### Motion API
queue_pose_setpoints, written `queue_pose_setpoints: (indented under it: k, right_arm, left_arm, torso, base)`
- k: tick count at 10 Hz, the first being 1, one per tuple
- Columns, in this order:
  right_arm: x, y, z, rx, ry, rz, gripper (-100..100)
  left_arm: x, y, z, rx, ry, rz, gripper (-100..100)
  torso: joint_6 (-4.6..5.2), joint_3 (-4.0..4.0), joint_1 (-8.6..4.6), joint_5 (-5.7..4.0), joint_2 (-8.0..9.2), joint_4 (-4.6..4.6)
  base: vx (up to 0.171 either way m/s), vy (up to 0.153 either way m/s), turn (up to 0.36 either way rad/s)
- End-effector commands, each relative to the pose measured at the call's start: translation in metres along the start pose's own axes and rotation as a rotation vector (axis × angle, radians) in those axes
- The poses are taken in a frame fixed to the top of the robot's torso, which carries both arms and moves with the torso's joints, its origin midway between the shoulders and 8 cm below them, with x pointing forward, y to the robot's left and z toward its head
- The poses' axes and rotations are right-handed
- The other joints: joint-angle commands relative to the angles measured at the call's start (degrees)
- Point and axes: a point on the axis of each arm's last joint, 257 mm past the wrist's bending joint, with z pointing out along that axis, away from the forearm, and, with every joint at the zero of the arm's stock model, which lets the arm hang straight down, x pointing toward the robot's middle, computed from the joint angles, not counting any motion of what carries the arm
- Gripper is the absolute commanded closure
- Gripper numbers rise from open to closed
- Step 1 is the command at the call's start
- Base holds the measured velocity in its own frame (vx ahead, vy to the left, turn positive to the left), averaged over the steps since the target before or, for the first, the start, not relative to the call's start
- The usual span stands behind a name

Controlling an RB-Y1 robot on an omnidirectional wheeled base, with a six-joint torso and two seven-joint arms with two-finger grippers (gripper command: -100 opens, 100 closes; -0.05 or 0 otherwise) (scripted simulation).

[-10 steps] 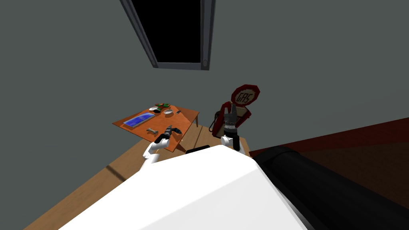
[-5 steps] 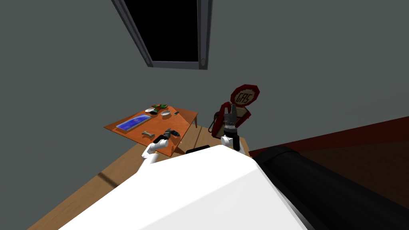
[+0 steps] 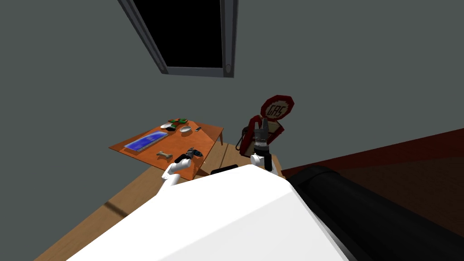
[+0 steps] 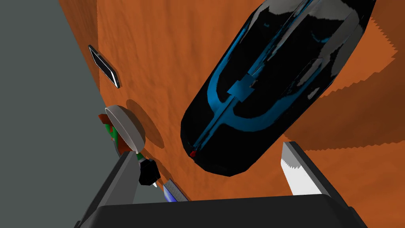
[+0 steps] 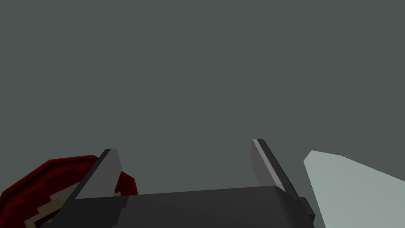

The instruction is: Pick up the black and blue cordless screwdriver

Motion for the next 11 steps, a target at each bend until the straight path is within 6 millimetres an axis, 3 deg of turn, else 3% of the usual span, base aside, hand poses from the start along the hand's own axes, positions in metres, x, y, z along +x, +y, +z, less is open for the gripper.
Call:
queue_pose_setpoints:
  k: [1,10,11]
  right_arm:
    - [0.000,0.000,0.000,0.000,0.000,0.000,0]
    - [0.000,0.000,0.000,0.000,0.000,0.000,0]
    - [0.000,0.000,0.000,0.000,0.000,0.000,0]
  left_arm:
    - [-0.003,0.002,0.004,-0.003,-0.009,-0.007,-100]
    - [-0.027,0.004,0.026,-0.022,-0.064,-0.056,-100]
    - [-0.027,0.004,0.026,-0.022,-0.065,-0.057,100]
  torso:
    - [0.00,0.00,0.00,0.00,0.00,0.00]
    - [0.03,0.03,0.03,0.03,0.03,0.03]
    - [0.01,0.00,0.01,0.03,-0.03,0.02]
  base:
    - [-0.037,0.022,-0.090]
    - [-0.036,0.016,-0.092]
    - [-0.007,0.000,0.012]
